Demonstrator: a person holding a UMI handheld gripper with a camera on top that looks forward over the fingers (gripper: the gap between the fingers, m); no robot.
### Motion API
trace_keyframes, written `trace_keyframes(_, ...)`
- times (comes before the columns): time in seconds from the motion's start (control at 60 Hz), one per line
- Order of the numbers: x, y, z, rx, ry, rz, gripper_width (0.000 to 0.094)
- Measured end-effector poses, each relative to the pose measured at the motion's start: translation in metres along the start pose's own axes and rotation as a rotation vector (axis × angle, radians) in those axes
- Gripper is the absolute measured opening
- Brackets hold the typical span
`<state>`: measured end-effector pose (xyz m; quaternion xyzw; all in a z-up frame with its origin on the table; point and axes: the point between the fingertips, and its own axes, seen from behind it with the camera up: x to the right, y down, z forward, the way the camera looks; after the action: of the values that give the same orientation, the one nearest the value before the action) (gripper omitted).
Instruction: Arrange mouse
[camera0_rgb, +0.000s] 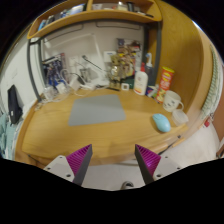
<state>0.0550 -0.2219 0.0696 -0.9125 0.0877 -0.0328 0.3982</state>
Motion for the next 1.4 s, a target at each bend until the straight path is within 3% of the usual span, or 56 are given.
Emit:
trace_keyframes(0.183, 0.126, 0.035, 0.033, -0.087, 0.095, 0.034, 0.0857)
trace_keyframes(0.367, 0.209, 0.034, 0.061, -0.090, 0.119, 0.001, 0.0845)
trace_keyframes(0.783, 0.226, -0.041, 0.153, 0.012, -0.026, -0.099, 0.0841)
trace_keyframes(0.883, 0.220, -0.046, 0.166, 0.018, -0.059, -0.100, 0.0770)
trace_keyframes(0.967, 0.216, -0.046, 0.170, 0.031, -0.078, -0.092, 0.0520)
trace_keyframes(1.117, 0.213, -0.046, 0.168, 0.050, -0.061, -0.120, 0.0435)
trace_keyframes(1.133, 0.211, -0.046, 0.168, 0.048, -0.066, -0.118, 0.0489)
trace_keyframes(1.15, 0.211, -0.046, 0.168, 0.047, -0.070, -0.115, 0.0395)
trace_keyframes(1.233, 0.211, -0.046, 0.168, 0.034, -0.067, -0.099, 0.0315)
trace_keyframes(1.4, 0.214, -0.051, 0.166, 0.006, -0.022, -0.082, 0.0306)
